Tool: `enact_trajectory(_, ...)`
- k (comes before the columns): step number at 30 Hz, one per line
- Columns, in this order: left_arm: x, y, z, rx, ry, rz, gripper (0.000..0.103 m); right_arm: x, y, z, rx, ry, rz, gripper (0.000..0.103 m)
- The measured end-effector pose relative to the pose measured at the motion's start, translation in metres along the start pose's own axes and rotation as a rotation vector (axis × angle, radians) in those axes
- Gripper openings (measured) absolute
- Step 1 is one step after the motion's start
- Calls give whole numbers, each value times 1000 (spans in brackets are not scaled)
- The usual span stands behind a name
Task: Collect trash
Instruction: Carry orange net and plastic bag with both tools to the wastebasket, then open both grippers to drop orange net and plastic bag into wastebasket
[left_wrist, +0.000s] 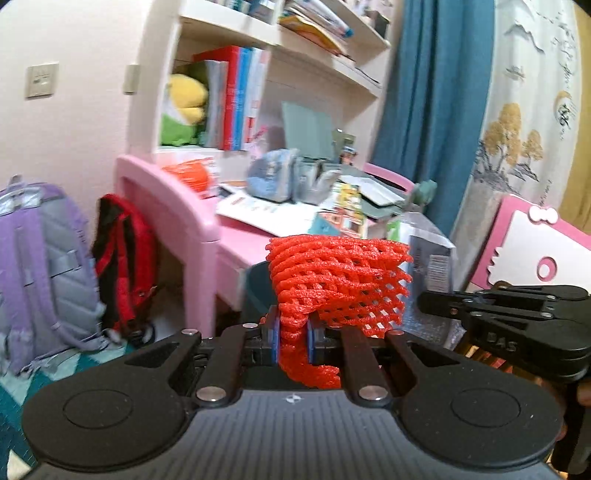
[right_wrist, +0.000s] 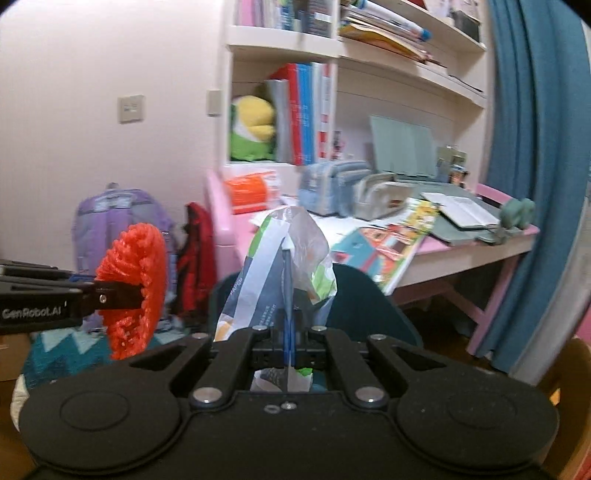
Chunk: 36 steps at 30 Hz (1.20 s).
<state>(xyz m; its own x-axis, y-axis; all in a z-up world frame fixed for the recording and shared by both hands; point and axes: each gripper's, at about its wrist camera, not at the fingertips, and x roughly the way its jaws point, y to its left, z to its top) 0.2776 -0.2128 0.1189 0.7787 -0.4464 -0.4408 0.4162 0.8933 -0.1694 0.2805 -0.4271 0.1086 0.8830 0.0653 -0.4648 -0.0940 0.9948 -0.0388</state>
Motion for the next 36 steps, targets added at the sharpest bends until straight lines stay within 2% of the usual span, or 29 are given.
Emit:
enact_trajectory(4,33,-22,5,31,45,-29,13,21,-19,0,18,36,-32,0)
enact_trajectory(14,111,-36,7,42,147,6,13,66,-36,-9,21,143,-25,1)
enact_trajectory(22,159,-28,2,33,233,53,13,89,-37,-13,4,192,-27,10)
enact_trajectory(28,175,-27,-2,38,264,57,13,96,-38,-16,8,207,-12,16)
enact_trajectory(30,179,-27,-3,38,279,58,14,96,-38,-16,7,209,-7,21)
enact_trajectory(33,184,-26,-4,26,299,69,22,95,-38,-16,8,209,-3,23)
enact_trajectory(36,182,-28,-5,33,286,71,40,91,-40,-15,15,203,0,29)
